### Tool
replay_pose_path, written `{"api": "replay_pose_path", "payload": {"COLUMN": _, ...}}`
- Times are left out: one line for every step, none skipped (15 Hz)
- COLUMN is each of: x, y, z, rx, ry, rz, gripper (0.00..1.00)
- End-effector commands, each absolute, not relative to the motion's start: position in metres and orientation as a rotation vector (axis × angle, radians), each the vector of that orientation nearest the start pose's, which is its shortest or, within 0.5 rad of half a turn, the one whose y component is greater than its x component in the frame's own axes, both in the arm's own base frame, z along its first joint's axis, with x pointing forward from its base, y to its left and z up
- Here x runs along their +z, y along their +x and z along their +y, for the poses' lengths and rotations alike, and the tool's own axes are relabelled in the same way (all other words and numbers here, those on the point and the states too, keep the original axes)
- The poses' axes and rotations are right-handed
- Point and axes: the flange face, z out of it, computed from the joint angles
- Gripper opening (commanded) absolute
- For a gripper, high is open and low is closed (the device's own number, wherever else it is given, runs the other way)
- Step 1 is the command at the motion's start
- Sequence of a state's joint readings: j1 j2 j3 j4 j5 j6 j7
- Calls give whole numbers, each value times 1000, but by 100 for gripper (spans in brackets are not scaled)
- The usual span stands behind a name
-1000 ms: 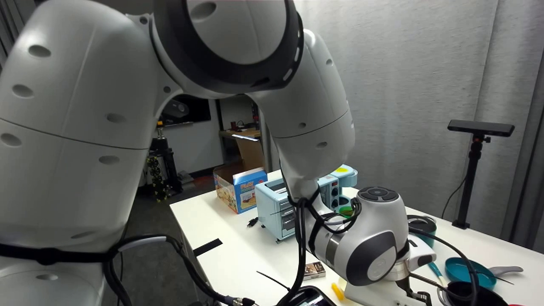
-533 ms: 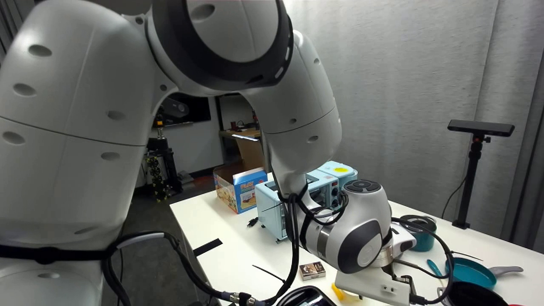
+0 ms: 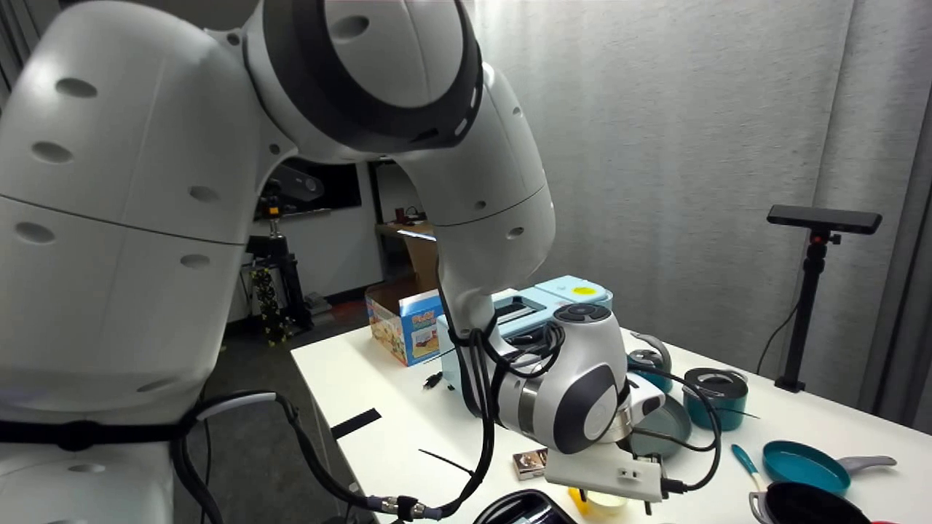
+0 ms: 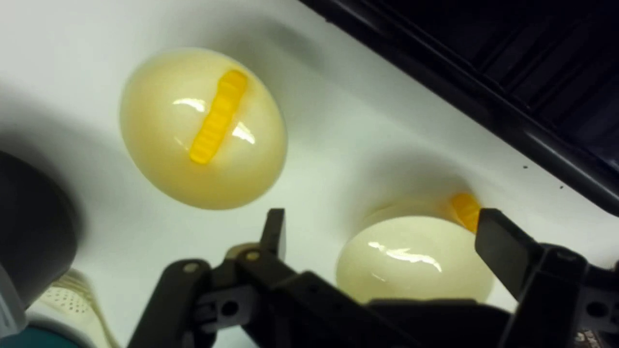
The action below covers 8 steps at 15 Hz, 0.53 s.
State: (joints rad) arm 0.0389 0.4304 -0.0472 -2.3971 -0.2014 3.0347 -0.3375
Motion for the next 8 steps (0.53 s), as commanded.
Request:
{"api": "replay_pose_path", "payload": {"x": 170, "y": 498, "z": 28, "rx": -315, "ry": -3106, "rz": -913, "gripper": 72}}
{"api": "replay_pose_path", "payload": {"x": 171, "y": 496, "z": 34, "rx": -315, "ry": -3103, "rz": -929, "gripper": 70}}
{"api": "replay_pose_path", "payload": {"x": 174, "y": 494, "z": 40, "rx": -321, "ry": -3100, "rz": -953, "gripper": 68}}
{"api": "replay_pose_path", "payload": {"x": 176, "y": 491, "z": 45, "rx": -323, "ry": -3097, "rz": -975, "gripper": 61}}
{"api": "replay_pose_path", "payload": {"x": 178, "y": 489, "z": 50, "rx": -323, "ry": -3092, "rz": -995, "gripper": 53}}
{"api": "replay_pose_path", "payload": {"x": 179, "y": 487, "z": 55, "rx": -319, "ry": -3087, "rz": -1015, "gripper": 45}}
{"api": "replay_pose_path", "payload": {"x": 179, "y": 485, "z": 61, "rx": -318, "ry": -3084, "rz": -1034, "gripper": 38}}
{"api": "replay_pose_path", "payload": {"x": 180, "y": 482, "z": 66, "rx": -313, "ry": -3081, "rz": -1047, "gripper": 29}}
